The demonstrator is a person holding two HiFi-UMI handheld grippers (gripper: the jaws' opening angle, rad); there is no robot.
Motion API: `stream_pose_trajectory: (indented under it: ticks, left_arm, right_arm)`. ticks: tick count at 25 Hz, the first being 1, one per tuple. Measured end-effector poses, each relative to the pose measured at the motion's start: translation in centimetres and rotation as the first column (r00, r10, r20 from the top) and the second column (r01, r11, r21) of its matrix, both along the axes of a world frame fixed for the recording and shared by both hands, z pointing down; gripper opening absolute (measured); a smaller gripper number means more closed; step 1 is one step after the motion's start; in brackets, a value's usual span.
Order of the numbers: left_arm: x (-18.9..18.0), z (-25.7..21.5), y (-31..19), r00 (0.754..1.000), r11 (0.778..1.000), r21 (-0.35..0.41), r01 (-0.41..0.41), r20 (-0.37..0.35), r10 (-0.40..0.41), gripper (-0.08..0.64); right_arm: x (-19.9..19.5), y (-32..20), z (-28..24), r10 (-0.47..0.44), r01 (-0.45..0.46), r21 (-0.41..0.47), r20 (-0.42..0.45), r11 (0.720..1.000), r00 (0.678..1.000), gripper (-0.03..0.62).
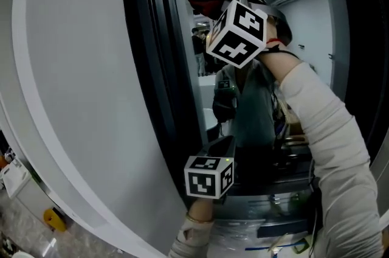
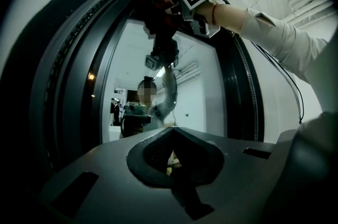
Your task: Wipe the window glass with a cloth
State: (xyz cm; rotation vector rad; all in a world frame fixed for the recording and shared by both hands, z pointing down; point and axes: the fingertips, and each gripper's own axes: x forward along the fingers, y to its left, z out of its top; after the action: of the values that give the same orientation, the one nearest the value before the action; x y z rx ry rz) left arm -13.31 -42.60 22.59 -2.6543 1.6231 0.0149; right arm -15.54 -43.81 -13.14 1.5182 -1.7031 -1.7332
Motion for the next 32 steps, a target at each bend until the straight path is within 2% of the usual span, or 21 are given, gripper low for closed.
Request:
stream_pose_trajectory:
  ticks: [5, 10, 22, 32]
  left_arm:
    - [-0.2, 0.3, 0.1, 1.000, 1.000, -0.006, 0.009, 0.008, -0.009, 0.005]
    - [-0.3, 0.5, 0.6, 1.000, 1.000, -0.003, 0.009, 0.015, -0.009, 0.005]
    - [-0.3, 2.4, 2.1, 1.000, 1.000, -0.024, 0.017, 0.004, -0.017, 0.005]
    - [0.0, 5.0, 3.0, 1.000, 0.997, -0.070, 0.021, -0.018, -0.022, 0.005]
  right_arm:
    - [-0.6, -0.6, -0.1, 0.030, -0.030, -0.021, -0.001, 0.999, 1.000, 0.054]
    - [-0.9, -0.3, 0.8, 0.003, -0.003, -0.050, 0.006, 0.999, 1.000, 0.054]
    - [-1.4, -0.7, 9.5, -0.035, 0.029, -0.166, -0.036, 0.986, 0.999, 0.054]
    - [-1.0, -1.2, 17.1, -0.070, 0.057, -0.279, -0.036, 0.959, 0.997, 0.054]
